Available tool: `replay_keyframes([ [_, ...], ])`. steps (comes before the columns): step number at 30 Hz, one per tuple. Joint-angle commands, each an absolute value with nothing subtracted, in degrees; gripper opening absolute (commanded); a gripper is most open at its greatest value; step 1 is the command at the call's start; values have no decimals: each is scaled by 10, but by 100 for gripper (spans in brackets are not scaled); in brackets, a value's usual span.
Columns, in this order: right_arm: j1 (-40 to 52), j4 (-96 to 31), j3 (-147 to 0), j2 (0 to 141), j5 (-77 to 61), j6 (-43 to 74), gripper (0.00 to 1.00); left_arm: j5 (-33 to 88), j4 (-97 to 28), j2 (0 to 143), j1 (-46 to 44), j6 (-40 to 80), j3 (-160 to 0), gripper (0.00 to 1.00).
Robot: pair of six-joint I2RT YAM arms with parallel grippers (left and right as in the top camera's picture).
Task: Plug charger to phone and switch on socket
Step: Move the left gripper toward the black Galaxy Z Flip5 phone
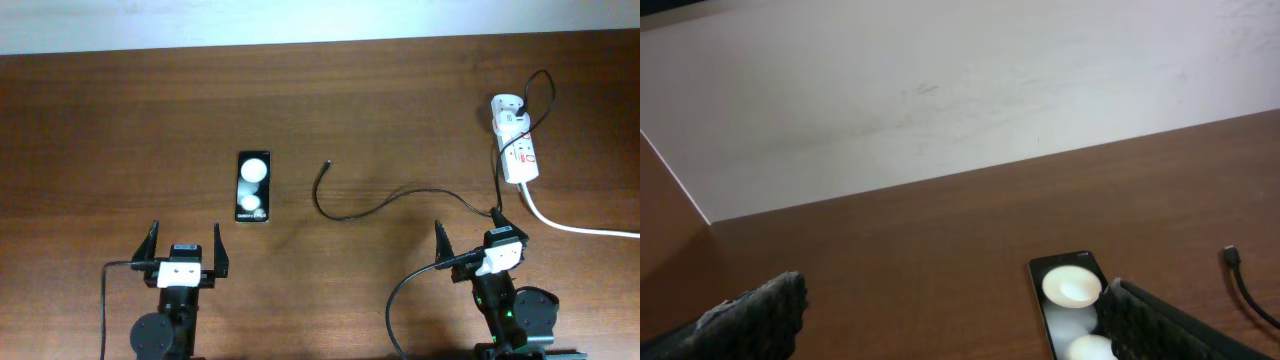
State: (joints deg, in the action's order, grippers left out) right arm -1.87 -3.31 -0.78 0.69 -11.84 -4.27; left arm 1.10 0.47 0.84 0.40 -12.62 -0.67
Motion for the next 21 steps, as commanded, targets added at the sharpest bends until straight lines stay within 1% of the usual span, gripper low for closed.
replay_keyframes([
  [1, -15, -34, -3, 4, -115, -40, 99, 26, -40, 29, 6, -121, -14, 99],
  [6, -15, -34, -3, 4, -115, -40, 99, 26, 8, 29, 6, -121, -14, 99],
  [10, -15, -34, -3, 4, -115, -40, 99, 37, -49, 29, 6, -121, -14, 99],
  [14, -15, -34, -3, 4, -115, -40, 99, 37, 11, 29, 6, -121, -15, 99],
  [17, -15, -34, -3, 4, -115, -40, 99, 37, -25, 29, 6, -121, -14, 99],
  [21, -15, -34, -3, 4, -115, -40, 99, 37, -27, 29, 7, -112, -15, 99],
])
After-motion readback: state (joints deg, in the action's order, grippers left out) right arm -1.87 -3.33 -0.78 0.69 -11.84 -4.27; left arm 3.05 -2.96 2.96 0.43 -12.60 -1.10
